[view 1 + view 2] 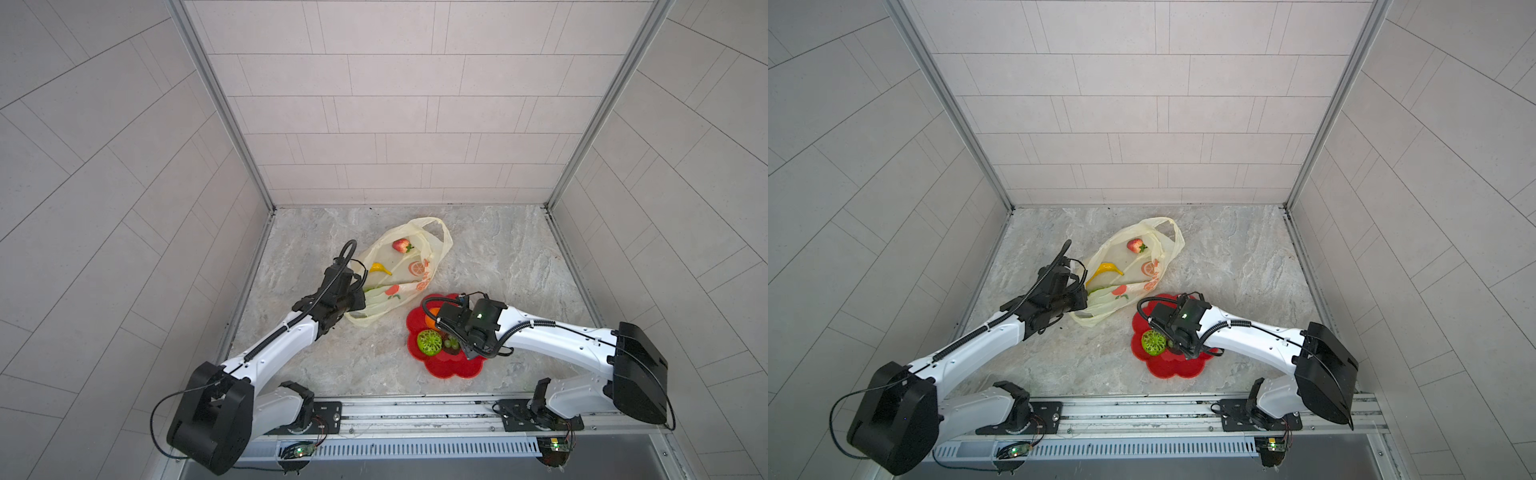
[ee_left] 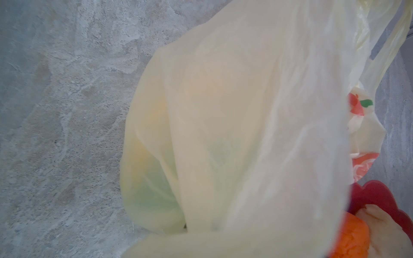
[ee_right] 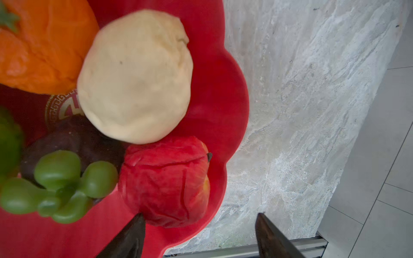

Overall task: Take fruits out of the plastic bag
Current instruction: Rotate the fruit on the plate.

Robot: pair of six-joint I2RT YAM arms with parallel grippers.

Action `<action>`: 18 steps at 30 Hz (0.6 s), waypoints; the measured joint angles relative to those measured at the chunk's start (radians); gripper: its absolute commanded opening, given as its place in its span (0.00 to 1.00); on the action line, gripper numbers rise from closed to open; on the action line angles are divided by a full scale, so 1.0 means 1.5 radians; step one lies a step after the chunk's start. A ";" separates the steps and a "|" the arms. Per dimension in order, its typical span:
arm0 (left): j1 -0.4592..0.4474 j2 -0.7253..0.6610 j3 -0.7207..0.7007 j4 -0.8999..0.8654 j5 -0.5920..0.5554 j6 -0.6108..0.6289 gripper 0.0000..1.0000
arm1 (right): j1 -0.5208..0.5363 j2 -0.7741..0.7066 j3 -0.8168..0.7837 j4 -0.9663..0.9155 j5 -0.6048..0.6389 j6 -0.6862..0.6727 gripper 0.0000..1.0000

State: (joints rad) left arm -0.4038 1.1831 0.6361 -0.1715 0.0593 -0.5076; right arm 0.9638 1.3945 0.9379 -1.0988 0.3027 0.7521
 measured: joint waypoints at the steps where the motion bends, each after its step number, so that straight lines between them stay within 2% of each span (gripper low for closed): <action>1: 0.000 0.000 0.000 0.000 0.000 0.000 0.13 | 0.000 0.004 -0.003 0.006 -0.003 -0.001 0.76; 10: 0.000 0.000 0.000 0.000 0.000 0.000 0.13 | 0.000 0.032 -0.012 0.044 -0.013 -0.010 0.80; 18: 0.000 0.011 0.000 0.002 0.007 0.000 0.13 | 0.003 0.013 0.022 0.024 -0.015 -0.028 0.84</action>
State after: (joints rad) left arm -0.4038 1.2003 0.6361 -0.1684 0.0704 -0.5072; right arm 0.9688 1.4147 0.9710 -1.0626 0.2802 0.7097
